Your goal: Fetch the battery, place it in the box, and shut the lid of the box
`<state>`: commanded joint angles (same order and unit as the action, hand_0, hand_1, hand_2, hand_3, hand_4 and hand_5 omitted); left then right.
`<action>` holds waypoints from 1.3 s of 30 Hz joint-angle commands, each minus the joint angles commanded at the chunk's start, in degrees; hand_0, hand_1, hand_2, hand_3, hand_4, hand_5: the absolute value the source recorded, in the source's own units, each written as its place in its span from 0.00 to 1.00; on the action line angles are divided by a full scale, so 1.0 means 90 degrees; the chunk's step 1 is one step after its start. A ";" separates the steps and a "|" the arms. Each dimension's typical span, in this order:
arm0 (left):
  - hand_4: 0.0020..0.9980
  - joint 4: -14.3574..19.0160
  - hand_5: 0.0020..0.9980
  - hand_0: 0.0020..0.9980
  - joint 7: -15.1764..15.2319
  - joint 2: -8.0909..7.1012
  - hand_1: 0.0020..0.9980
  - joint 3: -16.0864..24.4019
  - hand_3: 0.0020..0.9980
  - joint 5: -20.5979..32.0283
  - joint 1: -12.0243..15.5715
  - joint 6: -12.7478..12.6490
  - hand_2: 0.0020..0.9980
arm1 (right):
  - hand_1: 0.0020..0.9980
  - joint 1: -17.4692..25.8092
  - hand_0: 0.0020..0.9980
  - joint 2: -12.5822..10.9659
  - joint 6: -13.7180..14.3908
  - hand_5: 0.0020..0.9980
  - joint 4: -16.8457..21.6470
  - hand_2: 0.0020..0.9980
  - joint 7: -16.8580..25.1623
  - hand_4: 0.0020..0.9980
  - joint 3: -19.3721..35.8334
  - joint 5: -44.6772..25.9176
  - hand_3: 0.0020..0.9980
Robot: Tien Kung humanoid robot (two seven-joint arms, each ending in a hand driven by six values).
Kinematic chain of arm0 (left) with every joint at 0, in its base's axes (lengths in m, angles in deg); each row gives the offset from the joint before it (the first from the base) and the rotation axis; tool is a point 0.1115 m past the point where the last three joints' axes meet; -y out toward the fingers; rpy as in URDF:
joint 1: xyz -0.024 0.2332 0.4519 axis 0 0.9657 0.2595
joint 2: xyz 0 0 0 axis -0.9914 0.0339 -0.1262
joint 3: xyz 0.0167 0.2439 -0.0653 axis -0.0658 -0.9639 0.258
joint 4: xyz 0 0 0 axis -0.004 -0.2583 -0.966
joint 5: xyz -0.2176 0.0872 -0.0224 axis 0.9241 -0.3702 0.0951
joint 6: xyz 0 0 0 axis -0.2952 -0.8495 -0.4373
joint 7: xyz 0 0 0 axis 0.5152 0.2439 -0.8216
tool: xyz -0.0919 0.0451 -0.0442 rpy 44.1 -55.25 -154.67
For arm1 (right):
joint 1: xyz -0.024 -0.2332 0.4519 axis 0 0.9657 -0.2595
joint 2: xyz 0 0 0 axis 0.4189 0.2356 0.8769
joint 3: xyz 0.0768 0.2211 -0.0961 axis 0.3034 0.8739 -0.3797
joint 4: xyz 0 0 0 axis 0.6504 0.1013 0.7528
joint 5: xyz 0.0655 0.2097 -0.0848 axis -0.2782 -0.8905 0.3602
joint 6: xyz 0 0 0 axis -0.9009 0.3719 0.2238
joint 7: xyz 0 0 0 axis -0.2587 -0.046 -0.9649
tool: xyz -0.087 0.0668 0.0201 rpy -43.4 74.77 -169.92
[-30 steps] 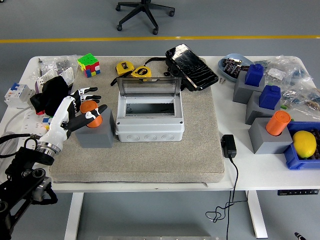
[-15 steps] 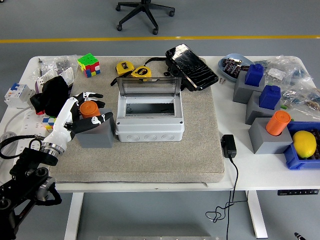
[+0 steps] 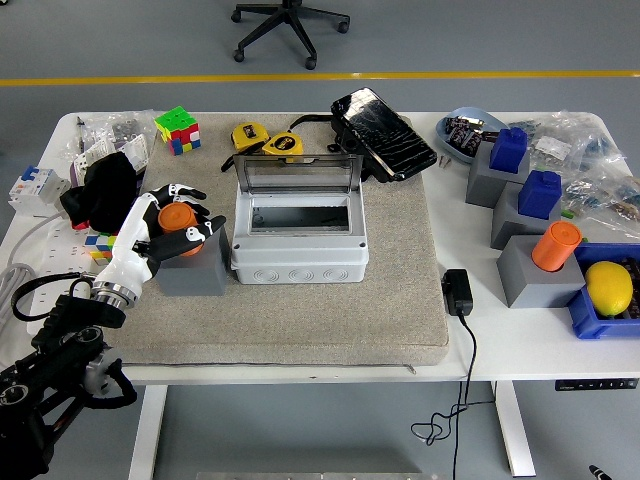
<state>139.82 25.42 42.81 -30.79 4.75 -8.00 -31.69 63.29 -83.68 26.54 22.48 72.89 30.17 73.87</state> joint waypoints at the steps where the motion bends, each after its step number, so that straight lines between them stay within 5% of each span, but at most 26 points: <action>1: 0.60 -0.0006 0.00 0.28 0.0018 0.0011 0.24 0.0000 0.35 0.0041 -0.0004 -0.0009 0.28 | 0.64 0.0000 0.58 0.0000 -0.0001 0.40 0.0000 0.65 -0.0001 0.86 -0.0003 -0.0001 0.54; 2: 0.60 -0.0012 0.00 0.28 0.0032 0.0022 0.24 -0.0005 0.35 0.0088 -0.0008 -0.0009 0.28 | 0.64 0.0001 0.58 -0.0001 -0.0001 0.40 0.0002 0.65 -0.0001 0.86 -0.0003 -0.0003 0.54; 3: 0.37 -0.0016 0.00 0.23 0.0039 0.0028 0.16 -0.0007 0.23 0.0108 -0.0011 -0.0010 0.19 | 0.64 0.0001 0.58 0.0000 -0.0002 0.40 0.0000 0.65 -0.0002 0.86 -0.0004 -0.0005 0.54; 8: 0.37 -0.0050 0.00 0.23 0.0079 0.0075 0.16 -0.0045 0.23 0.0206 -0.0061 -0.0024 0.19 | 0.64 0.0004 0.58 -0.0003 0.0005 0.40 -0.0003 0.65 -0.0003 0.86 -0.0006 -0.0011 0.54; 9: 0.01 -0.0055 0.00 0.20 0.0089 0.0082 0.11 -0.0051 0.21 0.0224 -0.0071 -0.0029 0.15 | 0.64 0.0003 0.58 -0.0004 0.0007 0.40 -0.0003 0.65 -0.0001 0.86 -0.0005 -0.0010 0.54; 20: 0.00 -0.0015 0.00 0.19 0.0239 0.0199 0.10 -0.0052 0.19 0.0334 -0.0126 -0.0078 0.13 | 0.64 0.0003 0.58 -0.0007 0.0025 0.40 0.0000 0.65 0.0024 0.86 -0.0026 -0.0016 0.54; 26: 0.00 0.0425 0.00 0.18 0.0142 0.0104 0.10 0.0090 0.18 -0.0454 -0.0165 -0.0296 0.13 | 0.64 0.0002 0.58 -0.0016 0.0030 0.40 -0.0005 0.65 0.0026 0.86 -0.0027 -0.0026 0.54; 33: 0.00 0.1038 0.00 0.18 -0.0609 -0.0202 0.10 -0.0289 0.19 -0.2065 -0.0651 -0.0626 0.13 | 0.64 -0.0016 0.58 -0.0033 0.0036 0.40 -0.0006 0.65 0.0031 0.86 -0.0015 -0.0019 0.54; 39: 0.00 0.1252 0.00 0.17 -0.1583 -0.0283 0.10 -0.1360 0.20 -0.3443 -0.1648 -0.1091 0.13 | 0.64 -0.0018 0.58 -0.0039 0.0036 0.40 -0.0002 0.65 0.0030 0.86 -0.0017 -0.0019 0.54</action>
<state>151.09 11.17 40.26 -43.03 -26.24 -22.83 -41.51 63.12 -84.03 26.86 22.46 73.16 30.02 73.70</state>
